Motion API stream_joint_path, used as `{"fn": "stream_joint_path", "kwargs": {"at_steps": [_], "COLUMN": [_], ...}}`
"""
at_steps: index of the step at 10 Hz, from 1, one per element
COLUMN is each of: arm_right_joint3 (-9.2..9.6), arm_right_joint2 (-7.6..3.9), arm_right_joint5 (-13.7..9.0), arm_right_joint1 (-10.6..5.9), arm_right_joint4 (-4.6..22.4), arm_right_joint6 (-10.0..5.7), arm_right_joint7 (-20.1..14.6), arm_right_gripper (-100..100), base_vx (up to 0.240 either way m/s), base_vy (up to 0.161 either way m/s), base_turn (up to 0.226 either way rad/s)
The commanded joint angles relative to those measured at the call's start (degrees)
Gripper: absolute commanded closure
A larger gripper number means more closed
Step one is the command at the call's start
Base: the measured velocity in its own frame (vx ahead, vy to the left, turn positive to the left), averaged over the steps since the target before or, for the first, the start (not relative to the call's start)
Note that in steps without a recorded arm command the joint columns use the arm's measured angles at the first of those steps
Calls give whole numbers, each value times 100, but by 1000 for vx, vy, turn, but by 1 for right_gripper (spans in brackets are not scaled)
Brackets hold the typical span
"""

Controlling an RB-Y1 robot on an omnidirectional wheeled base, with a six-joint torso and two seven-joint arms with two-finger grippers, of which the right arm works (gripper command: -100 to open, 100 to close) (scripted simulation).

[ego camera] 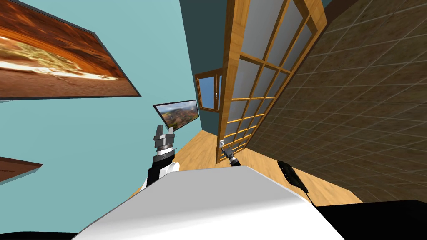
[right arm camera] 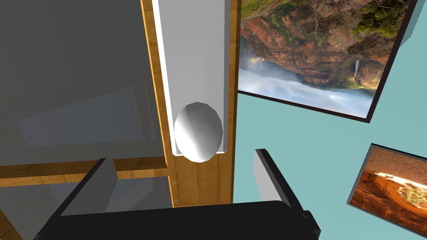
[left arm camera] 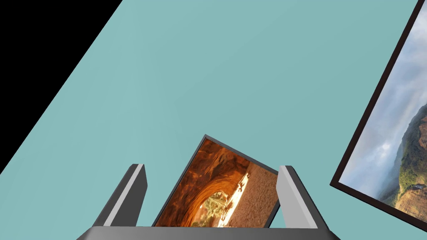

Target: Push the door open

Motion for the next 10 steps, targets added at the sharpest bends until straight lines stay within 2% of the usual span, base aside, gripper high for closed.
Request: {"fn": "stream_joint_path", "kwargs": {"at_steps": [1, 4, 6, 7, 8, 9, 10], "arm_right_joint3": [73, 254, 343, 371, 346, 346, 346], "arm_right_joint2": [5, 50, 83, 97, 87, 87, 87], "arm_right_joint5": [-126, -385, -511, -552, -523, -523, -523], "arm_right_joint1": [-264, -745, -979, -1055, -1003, -1003, -1003], "arm_right_joint4": [230, 618, 807, 868, 836, 836, 836], "arm_right_joint6": [71, 262, 355, 385, 353, 353, 353], "arm_right_joint7": [112, 328, 433, 467, 440, 440, 440], "arm_right_gripper": [-100, -100, -100, -100, -100, 100, 100], "base_vx": [10, 14, 12, 9, 0, 0, -6], "base_vy": [-1, -4, -4, -4, 0, 0, 6], "base_turn": [-21, -31, -23, -17, 0, 0, 0]}}
